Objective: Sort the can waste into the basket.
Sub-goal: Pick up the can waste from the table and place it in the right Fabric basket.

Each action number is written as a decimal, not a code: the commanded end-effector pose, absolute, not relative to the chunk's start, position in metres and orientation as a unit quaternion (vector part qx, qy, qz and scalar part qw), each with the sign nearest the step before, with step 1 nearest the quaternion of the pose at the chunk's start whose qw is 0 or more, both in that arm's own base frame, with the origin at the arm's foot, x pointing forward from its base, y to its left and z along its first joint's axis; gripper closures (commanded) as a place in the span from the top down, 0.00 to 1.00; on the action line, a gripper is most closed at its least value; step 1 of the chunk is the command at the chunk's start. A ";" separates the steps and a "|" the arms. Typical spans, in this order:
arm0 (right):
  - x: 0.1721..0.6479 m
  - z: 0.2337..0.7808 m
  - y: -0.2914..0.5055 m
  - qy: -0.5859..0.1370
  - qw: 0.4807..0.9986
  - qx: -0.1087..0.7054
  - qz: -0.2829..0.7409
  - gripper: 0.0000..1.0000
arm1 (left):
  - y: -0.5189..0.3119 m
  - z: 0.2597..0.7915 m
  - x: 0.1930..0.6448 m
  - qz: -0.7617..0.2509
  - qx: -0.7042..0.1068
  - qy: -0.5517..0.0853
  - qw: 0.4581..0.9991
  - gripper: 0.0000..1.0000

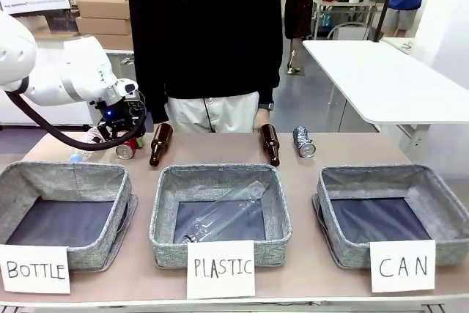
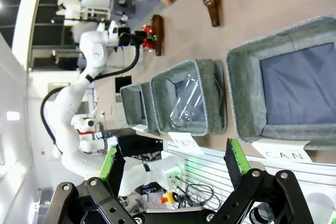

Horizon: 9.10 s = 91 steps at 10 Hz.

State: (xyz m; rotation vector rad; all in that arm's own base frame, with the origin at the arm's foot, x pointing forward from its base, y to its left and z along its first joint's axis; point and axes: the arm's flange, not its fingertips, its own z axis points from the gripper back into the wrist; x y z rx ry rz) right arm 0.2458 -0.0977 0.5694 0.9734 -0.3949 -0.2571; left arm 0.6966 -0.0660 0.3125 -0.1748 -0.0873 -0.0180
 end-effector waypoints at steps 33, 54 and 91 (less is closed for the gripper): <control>0.140 0.556 -0.229 -0.209 0.850 0.410 -0.255 1.00 | -0.507 0.480 0.330 -0.624 -0.293 -0.263 0.675 0.43; 0.142 0.555 -0.229 -0.200 0.851 0.407 -0.264 1.00 | -0.554 0.506 0.382 -0.693 -0.267 -0.144 0.655 1.00; 0.417 0.493 0.094 -0.124 0.966 0.157 -0.165 1.00 | -0.029 0.512 0.305 -0.164 -0.645 -0.165 0.728 1.00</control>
